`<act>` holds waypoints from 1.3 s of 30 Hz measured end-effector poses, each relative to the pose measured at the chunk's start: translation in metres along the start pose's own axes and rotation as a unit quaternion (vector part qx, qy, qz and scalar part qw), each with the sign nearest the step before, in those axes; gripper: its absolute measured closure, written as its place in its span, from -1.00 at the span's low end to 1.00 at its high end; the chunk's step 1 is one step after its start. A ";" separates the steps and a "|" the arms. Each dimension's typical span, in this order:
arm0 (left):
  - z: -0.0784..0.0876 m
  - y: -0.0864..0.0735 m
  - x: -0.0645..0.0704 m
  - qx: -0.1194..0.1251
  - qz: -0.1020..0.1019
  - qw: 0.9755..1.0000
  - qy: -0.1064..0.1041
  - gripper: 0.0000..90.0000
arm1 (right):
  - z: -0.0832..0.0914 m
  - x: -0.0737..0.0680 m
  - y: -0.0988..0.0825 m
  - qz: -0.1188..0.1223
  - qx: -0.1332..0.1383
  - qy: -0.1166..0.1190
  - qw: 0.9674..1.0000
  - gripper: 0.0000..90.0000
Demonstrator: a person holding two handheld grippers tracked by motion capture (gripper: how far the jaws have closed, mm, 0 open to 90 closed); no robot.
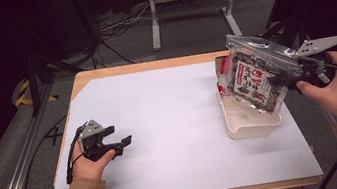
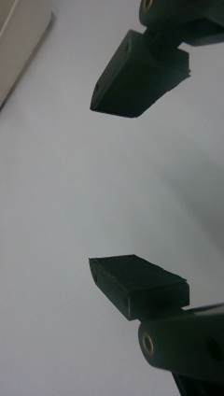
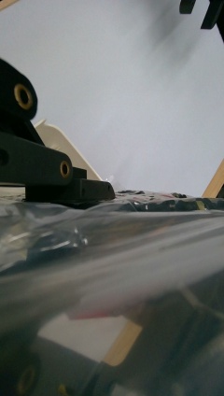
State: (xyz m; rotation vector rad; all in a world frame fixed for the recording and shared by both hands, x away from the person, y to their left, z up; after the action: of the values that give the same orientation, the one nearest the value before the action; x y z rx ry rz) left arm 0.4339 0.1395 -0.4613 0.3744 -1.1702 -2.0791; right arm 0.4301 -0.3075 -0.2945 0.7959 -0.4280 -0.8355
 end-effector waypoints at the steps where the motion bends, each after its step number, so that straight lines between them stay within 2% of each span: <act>1: 0.000 0.000 0.000 0.000 -0.001 1.000 0.000 -0.51 | -0.001 0.000 -0.001 -0.002 -0.002 -0.001 1.000 0.69; 5: 0.001 0.000 0.000 0.001 -0.001 1.000 0.000 -0.51 | -0.009 -0.002 -0.006 0.003 -0.024 -0.006 1.000 0.69; 8: 0.001 0.001 0.000 0.003 0.002 1.000 0.000 -0.51 | -0.021 -0.007 -0.015 0.006 -0.053 0.006 0.999 0.69; 10: 0.001 0.001 0.000 0.003 0.002 1.000 0.000 -0.51 | -0.030 -0.007 -0.018 0.013 -0.053 -0.003 0.998 0.69; 12: 0.001 0.000 0.000 0.003 0.001 1.000 0.001 -0.51 | -0.033 -0.006 -0.021 0.004 -0.054 -0.001 0.999 0.69; 17: -0.001 0.000 0.000 0.000 0.000 1.000 0.000 -0.51 | -0.035 0.000 -0.030 -0.020 -0.041 0.008 0.999 0.69; 23: -0.001 0.000 0.002 -0.001 0.000 1.000 0.000 -0.51 | -0.038 0.000 -0.033 -0.022 -0.041 0.006 0.999 0.69; 26: -0.001 0.001 0.001 0.000 -0.003 1.000 -0.001 -0.51 | -0.043 0.000 -0.036 -0.032 -0.044 0.009 0.998 0.69; 32: -0.002 0.000 0.002 0.000 0.002 1.000 -0.002 -0.51 | -0.048 0.013 -0.054 -0.069 -0.018 0.025 0.997 0.69; 35: -0.003 0.001 0.002 0.000 0.000 1.000 -0.002 -0.51 | -0.048 0.017 -0.062 -0.078 -0.002 0.030 0.997 0.69; 39: -0.004 0.001 0.004 0.000 -0.001 1.000 -0.003 -0.51 | -0.048 0.019 -0.064 -0.081 0.006 0.032 0.996 0.69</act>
State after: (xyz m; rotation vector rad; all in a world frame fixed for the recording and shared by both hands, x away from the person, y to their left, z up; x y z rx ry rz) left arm 0.4340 0.1342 -0.4619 0.3695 -1.1726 -2.0827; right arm 0.4399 -0.3277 -0.3736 0.8746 -0.3144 -0.9564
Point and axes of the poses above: each handheld gripper's, and its own axes: z roughly backward along the jaws, y roughly out of its top, x roughly to its right, the point moved 10 cm from there along -z, roughly forward along the jaws, and after that the axes turned 4 degrees about -z, right-handed, at the moved point
